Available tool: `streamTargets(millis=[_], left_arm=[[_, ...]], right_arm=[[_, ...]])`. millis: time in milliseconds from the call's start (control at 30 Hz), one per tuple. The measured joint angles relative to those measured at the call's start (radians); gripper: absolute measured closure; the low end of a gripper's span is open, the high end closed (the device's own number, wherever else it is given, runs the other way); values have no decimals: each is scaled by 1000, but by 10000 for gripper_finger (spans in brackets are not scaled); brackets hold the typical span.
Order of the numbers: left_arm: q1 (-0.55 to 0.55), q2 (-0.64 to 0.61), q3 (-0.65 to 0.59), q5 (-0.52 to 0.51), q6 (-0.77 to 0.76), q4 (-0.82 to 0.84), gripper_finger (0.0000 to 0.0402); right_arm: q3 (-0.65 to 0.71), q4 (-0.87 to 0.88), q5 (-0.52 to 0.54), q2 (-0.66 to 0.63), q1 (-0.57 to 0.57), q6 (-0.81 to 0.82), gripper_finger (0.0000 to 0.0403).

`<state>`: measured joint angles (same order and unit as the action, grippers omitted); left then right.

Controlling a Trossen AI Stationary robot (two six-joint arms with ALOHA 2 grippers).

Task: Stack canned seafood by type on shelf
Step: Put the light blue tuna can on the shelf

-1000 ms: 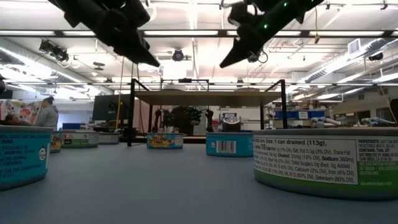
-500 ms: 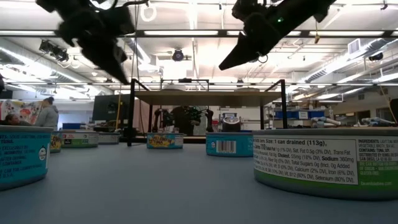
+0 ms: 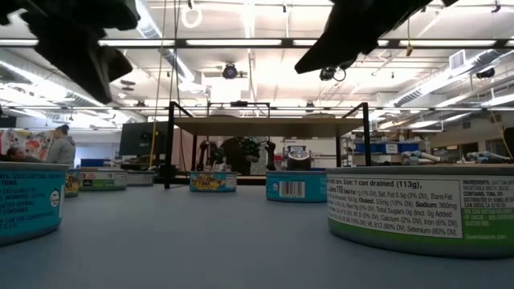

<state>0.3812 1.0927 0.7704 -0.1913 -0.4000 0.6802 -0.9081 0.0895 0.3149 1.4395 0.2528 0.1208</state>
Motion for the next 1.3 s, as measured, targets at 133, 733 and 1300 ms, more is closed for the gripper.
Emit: streamTargets(millis=[133,733,1300], left_arm=[[64,0,0,0,-8,16,390],[245,115,-2,-3,-411,158,369],[249,294,-2,-67,-397,206,290]], right_arm=[[0,2,-2,0,53,35,398],[0,32,47,0,114,63,395],[0,37,62,0,114,-15,394]])
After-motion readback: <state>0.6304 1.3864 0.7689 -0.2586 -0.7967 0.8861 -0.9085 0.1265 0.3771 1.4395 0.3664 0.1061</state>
